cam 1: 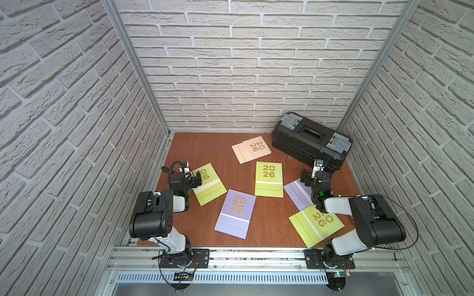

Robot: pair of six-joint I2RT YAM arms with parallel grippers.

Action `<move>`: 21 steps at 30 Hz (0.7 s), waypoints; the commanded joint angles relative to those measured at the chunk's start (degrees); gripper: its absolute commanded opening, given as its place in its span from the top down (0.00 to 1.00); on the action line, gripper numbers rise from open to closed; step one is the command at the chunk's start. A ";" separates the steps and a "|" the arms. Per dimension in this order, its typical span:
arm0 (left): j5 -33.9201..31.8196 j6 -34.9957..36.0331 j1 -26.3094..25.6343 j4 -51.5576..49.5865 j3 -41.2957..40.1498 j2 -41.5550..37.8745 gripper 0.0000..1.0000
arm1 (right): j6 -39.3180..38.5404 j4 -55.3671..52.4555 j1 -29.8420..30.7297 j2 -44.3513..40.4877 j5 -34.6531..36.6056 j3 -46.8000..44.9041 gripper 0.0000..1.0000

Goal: Stack the calendars
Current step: Adjust the calendar at the center of the board.

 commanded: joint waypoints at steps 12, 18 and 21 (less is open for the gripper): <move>0.59 0.13 0.05 2.08 0.77 -0.72 0.02 | -0.35 1.42 -0.15 -0.93 0.42 0.17 0.00; 1.07 -0.08 0.38 1.70 1.03 -0.63 0.02 | -0.34 1.64 -0.13 -1.01 0.46 0.16 0.00; 0.26 -0.22 0.30 1.63 1.00 -0.87 0.02 | -0.68 -2.36 -0.04 -3.44 0.26 1.88 0.00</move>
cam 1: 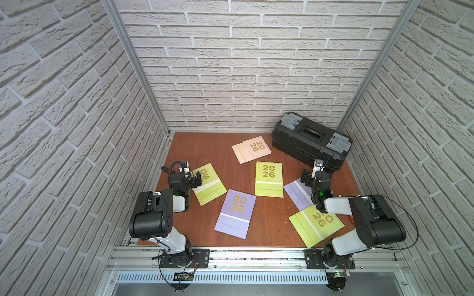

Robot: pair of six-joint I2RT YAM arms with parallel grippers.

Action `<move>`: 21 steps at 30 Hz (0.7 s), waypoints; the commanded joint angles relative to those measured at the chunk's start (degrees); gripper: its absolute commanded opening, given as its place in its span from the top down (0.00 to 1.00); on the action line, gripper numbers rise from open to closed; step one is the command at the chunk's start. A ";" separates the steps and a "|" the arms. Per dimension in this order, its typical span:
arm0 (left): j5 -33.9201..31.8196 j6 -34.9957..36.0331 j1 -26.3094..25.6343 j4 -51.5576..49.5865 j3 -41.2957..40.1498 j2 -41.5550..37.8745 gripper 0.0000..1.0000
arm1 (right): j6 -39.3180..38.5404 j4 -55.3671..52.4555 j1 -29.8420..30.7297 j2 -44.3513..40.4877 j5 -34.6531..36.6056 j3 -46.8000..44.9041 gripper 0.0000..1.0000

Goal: Stack the calendars
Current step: Adjust the calendar at the center of the board.

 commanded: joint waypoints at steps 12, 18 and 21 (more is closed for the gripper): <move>-22.38 -5.50 -11.45 -47.63 16.05 -29.45 0.02 | 12.48 -59.10 5.34 -26.27 6.22 20.98 0.01; -24.45 -21.45 -15.56 -77.78 26.61 -39.22 0.02 | 23.23 -80.41 14.68 -30.71 6.55 26.62 0.01; -19.26 -30.51 -17.01 -89.64 30.29 -39.78 0.02 | 28.96 -87.99 17.30 -29.68 0.87 29.55 0.01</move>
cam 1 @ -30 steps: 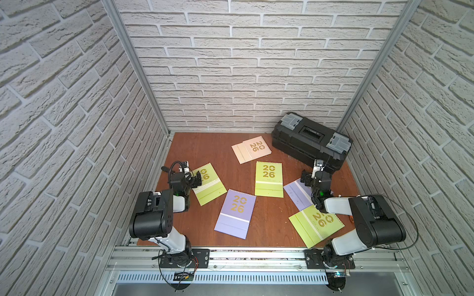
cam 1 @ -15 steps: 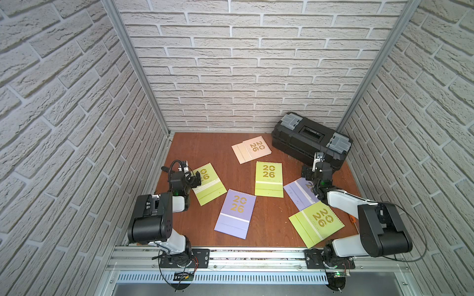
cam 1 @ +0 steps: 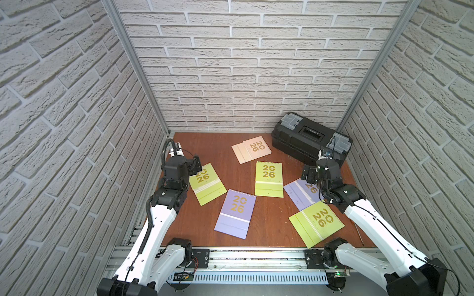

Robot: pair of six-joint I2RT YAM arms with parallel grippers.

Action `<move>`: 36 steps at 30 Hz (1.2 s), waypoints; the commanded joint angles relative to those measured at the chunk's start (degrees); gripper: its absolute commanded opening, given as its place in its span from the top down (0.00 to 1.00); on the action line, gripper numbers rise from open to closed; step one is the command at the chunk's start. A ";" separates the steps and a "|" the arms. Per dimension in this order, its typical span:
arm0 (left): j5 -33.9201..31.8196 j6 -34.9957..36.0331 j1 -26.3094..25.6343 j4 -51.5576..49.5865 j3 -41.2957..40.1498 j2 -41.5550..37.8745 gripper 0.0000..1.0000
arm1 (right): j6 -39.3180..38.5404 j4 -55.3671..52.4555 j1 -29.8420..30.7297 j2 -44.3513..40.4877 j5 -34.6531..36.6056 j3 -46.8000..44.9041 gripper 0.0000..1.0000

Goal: Stack the calendars
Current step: Adjust the calendar at the center of the board.

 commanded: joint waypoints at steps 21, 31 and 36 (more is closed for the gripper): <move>18.02 -33.98 -14.86 -20.16 -16.70 -1.53 0.16 | 41.52 1.01 33.30 15.81 -16.10 -1.27 0.01; 17.03 -35.04 -15.29 -17.97 -17.96 2.39 0.33 | 41.63 4.95 36.12 30.09 -17.89 5.97 0.00; 15.12 -34.43 -15.23 -18.45 -16.23 4.99 0.49 | 40.88 7.00 35.39 34.50 -20.73 7.05 0.01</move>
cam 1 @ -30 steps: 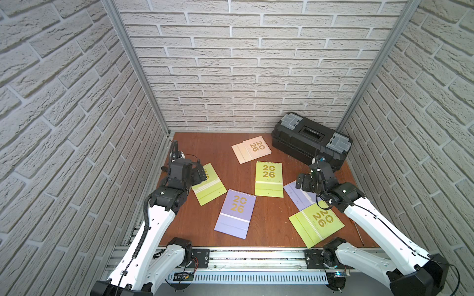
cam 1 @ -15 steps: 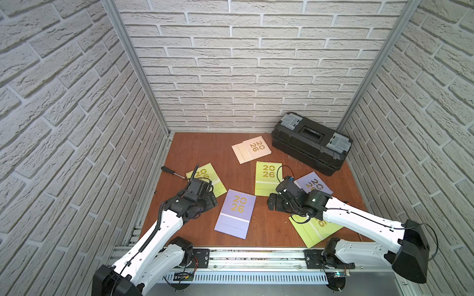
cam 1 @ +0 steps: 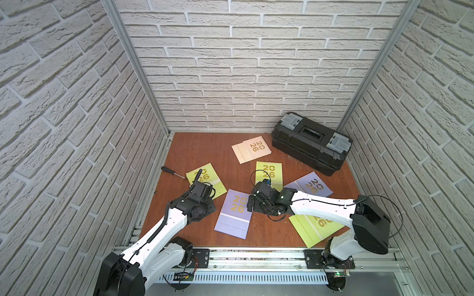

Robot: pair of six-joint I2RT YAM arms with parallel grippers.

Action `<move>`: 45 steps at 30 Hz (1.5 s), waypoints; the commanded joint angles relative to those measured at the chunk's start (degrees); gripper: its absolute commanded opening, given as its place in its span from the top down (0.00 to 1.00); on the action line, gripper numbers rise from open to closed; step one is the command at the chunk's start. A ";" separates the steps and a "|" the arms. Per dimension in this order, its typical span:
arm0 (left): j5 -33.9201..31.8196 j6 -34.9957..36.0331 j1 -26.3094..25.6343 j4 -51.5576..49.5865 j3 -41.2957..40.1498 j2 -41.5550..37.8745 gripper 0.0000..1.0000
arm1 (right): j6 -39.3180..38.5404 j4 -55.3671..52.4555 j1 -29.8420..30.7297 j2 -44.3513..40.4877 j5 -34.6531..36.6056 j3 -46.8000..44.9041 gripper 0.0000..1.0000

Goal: Stack the calendars
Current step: Adjust the calendar at the center of the board.

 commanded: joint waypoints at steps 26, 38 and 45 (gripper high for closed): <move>-1.61 3.34 -0.15 3.73 6.45 17.35 1.00 | -4.44 8.66 -6.12 12.17 -13.40 2.93 0.01; 1.92 2.53 -0.17 7.95 4.17 20.15 1.00 | -4.44 9.65 -6.21 14.79 -15.18 3.81 0.01; 4.98 1.69 -0.61 9.14 3.39 22.53 1.00 | -4.91 9.87 -6.58 15.31 -15.89 4.24 0.01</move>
